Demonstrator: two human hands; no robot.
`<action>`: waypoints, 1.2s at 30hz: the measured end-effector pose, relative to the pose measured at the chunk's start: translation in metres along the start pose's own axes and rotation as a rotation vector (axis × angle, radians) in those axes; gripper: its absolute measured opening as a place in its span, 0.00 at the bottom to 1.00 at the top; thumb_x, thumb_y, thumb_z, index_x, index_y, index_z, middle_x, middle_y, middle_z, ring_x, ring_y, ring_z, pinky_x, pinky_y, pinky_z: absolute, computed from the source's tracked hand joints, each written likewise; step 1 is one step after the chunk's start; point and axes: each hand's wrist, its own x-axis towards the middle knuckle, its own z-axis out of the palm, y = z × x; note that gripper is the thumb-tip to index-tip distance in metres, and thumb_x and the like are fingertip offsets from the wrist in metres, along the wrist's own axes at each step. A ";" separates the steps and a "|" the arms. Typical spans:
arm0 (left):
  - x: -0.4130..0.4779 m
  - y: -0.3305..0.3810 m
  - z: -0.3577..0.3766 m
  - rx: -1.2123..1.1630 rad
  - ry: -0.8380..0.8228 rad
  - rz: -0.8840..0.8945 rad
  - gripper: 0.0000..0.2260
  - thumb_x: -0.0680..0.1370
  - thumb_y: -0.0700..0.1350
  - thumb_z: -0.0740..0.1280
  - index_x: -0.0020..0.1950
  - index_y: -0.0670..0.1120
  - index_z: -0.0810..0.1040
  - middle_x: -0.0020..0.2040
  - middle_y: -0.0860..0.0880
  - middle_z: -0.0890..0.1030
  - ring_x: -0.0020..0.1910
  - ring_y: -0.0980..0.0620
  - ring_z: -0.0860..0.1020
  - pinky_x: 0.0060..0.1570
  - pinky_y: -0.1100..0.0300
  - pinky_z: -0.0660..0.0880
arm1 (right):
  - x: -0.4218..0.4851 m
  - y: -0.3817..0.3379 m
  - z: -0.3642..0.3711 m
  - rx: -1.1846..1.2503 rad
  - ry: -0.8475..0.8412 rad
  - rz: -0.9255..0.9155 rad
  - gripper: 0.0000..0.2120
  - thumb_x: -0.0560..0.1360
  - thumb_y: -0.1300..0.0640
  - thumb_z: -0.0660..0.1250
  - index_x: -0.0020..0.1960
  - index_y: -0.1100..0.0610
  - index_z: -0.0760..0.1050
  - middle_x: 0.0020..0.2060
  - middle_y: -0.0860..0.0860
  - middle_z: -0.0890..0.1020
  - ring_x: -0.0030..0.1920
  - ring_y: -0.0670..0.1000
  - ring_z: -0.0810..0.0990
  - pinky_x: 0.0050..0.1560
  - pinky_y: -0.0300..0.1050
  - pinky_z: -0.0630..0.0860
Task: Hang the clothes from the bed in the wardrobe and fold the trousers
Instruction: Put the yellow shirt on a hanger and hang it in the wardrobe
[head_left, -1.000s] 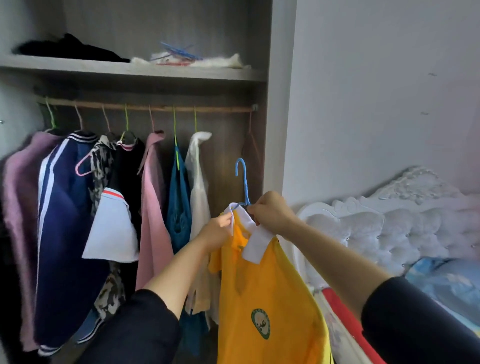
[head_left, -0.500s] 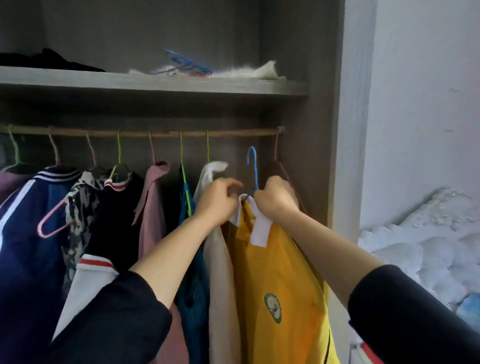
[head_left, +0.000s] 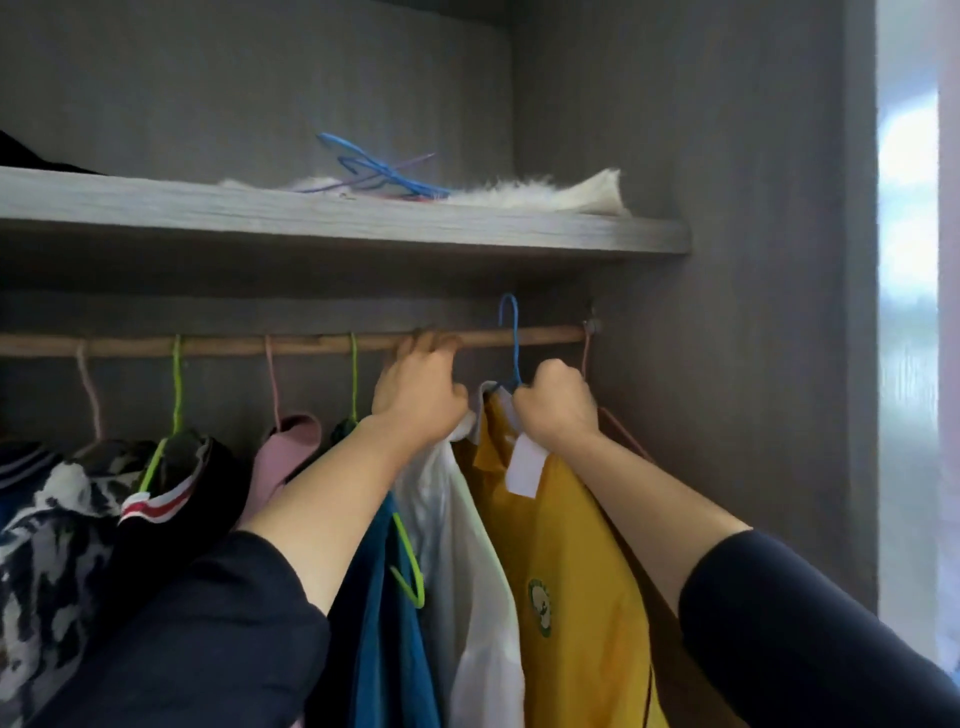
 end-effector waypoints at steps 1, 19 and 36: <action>0.008 -0.007 0.004 0.035 -0.003 -0.020 0.27 0.76 0.46 0.64 0.75 0.50 0.63 0.76 0.45 0.59 0.76 0.43 0.55 0.73 0.46 0.59 | 0.007 -0.001 0.007 0.003 -0.003 -0.001 0.11 0.75 0.59 0.65 0.35 0.53 0.70 0.32 0.48 0.76 0.32 0.47 0.76 0.27 0.40 0.68; 0.027 -0.036 0.036 0.071 0.121 -0.061 0.33 0.74 0.46 0.69 0.76 0.50 0.57 0.74 0.39 0.57 0.76 0.40 0.50 0.72 0.49 0.55 | 0.030 0.023 0.035 -0.062 -0.237 -0.073 0.20 0.81 0.46 0.57 0.34 0.54 0.72 0.31 0.51 0.77 0.31 0.51 0.76 0.29 0.42 0.67; 0.027 -0.038 0.036 0.071 0.099 -0.060 0.36 0.72 0.51 0.68 0.76 0.53 0.55 0.74 0.40 0.55 0.76 0.41 0.48 0.71 0.47 0.57 | 0.038 0.060 0.001 -0.860 -0.103 -0.063 0.12 0.77 0.58 0.65 0.60 0.58 0.74 0.52 0.55 0.80 0.48 0.54 0.79 0.40 0.46 0.70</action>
